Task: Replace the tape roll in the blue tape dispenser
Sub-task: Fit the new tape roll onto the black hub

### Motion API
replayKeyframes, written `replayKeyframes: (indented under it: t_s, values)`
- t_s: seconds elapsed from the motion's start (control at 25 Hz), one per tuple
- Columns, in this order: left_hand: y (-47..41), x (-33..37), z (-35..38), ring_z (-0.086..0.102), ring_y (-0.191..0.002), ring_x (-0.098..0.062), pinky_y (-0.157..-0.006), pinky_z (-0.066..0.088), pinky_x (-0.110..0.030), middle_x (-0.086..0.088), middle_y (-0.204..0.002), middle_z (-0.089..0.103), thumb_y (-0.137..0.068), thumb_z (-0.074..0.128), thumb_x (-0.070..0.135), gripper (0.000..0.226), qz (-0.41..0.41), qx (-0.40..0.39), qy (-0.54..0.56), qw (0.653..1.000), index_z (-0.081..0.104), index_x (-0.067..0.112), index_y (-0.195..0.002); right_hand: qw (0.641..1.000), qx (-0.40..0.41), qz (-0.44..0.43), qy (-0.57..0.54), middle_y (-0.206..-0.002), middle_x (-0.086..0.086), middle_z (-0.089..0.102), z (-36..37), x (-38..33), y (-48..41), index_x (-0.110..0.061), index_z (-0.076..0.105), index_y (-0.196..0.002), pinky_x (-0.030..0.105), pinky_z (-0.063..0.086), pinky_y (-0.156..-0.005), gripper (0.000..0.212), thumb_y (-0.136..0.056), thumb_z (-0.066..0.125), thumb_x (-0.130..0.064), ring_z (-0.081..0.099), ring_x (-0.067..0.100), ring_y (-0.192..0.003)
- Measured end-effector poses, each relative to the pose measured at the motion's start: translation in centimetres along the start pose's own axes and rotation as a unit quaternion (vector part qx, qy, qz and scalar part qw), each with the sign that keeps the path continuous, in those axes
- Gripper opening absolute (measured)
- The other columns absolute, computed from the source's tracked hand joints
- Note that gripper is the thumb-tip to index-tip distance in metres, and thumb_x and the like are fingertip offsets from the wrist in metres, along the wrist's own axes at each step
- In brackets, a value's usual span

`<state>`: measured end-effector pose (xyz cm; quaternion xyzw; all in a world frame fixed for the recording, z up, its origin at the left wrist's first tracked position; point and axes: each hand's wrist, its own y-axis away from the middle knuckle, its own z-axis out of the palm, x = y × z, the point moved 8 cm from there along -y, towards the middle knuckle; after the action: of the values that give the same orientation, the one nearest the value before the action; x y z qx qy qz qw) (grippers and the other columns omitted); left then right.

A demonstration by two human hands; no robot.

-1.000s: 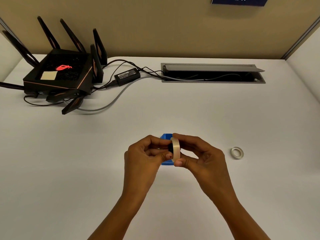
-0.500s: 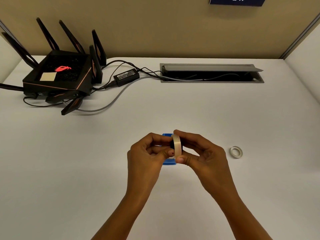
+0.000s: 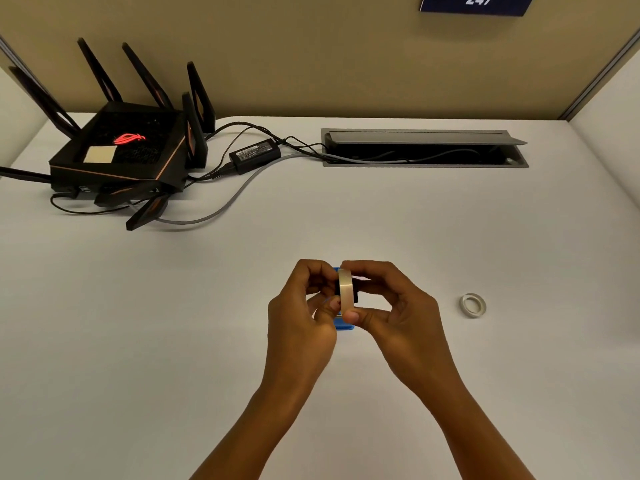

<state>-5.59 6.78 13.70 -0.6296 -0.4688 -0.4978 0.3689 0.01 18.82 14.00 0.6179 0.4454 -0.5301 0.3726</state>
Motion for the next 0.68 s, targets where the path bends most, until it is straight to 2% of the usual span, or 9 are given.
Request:
replayKeyframes:
  t_s: [0.16, 0.36, 0.44, 0.56, 0.68]
  values:
    - [0.0, -0.1, 0.3, 0.057, -0.09, 0.004, -0.065, 0.045, -0.001, 0.012, -0.087, 0.059, -0.077, 0.058, -0.012, 0.044, 0.001, -0.004, 0.01, 1.0, 0.046, 0.029, -0.086, 1.0, -0.005, 0.0, 0.02, -0.111, -0.007, 0.064, 0.3, 0.0, 0.1, -0.026, 0.058, -0.111, 0.021, 0.058, -0.073, 0.047, -0.075, 0.072, 0.0, 0.06, 0.012, -0.105]
    - [0.0, -0.2, 0.8, 0.055, -0.082, 0.004, -0.064, 0.044, -0.002, 0.008, -0.084, 0.055, -0.078, 0.05, -0.015, 0.042, -0.001, -0.013, 0.01, 1.0, 0.042, 0.026, -0.083, 1.0, -0.001, 0.012, 0.02, -0.112, -0.009, 0.062, 0.8, 0.3, 0.1, -0.027, 0.055, -0.111, 0.009, 0.052, -0.069, 0.045, -0.079, 0.068, 0.001, 0.059, 0.009, -0.104]
    - [0.2, -0.1, 0.9, 0.054, -0.078, 0.006, -0.064, 0.044, -0.002, 0.009, -0.081, 0.053, -0.08, 0.048, -0.014, 0.042, 0.0, -0.005, 0.011, 1.0, 0.041, 0.028, -0.081, 1.0, -0.003, 0.015, 0.021, -0.114, -0.009, 0.061, 1.0, 0.5, 0.2, -0.025, 0.053, -0.113, 0.012, 0.054, -0.071, 0.044, -0.081, 0.066, 0.001, 0.058, 0.009, -0.106]
    - [0.6, 0.3, 1.4, 0.053, -0.078, 0.0, -0.064, 0.045, -0.003, 0.01, -0.08, 0.051, -0.083, 0.046, -0.012, 0.041, 0.004, -0.003, 0.024, 1.0, 0.04, 0.029, -0.081, 1.0, -0.01, 0.011, 0.02, -0.117, -0.007, 0.059, 1.3, 0.5, 0.3, -0.022, 0.051, -0.116, 0.018, 0.056, -0.076, 0.041, -0.084, 0.062, 0.001, 0.057, 0.009, -0.108]
    - [0.5, 0.5, 1.6, 0.055, -0.082, 0.01, -0.065, 0.044, -0.001, 0.014, -0.088, 0.053, -0.088, 0.05, -0.001, 0.035, 0.01, -0.006, 0.032, 0.999, 0.04, 0.032, -0.091, 1.0, -0.002, 0.009, 0.025, -0.118, -0.009, 0.058, 0.7, 0.3, 0.0, -0.023, 0.05, -0.117, 0.023, 0.054, -0.085, 0.038, -0.086, 0.06, -0.003, 0.056, 0.01, -0.111]
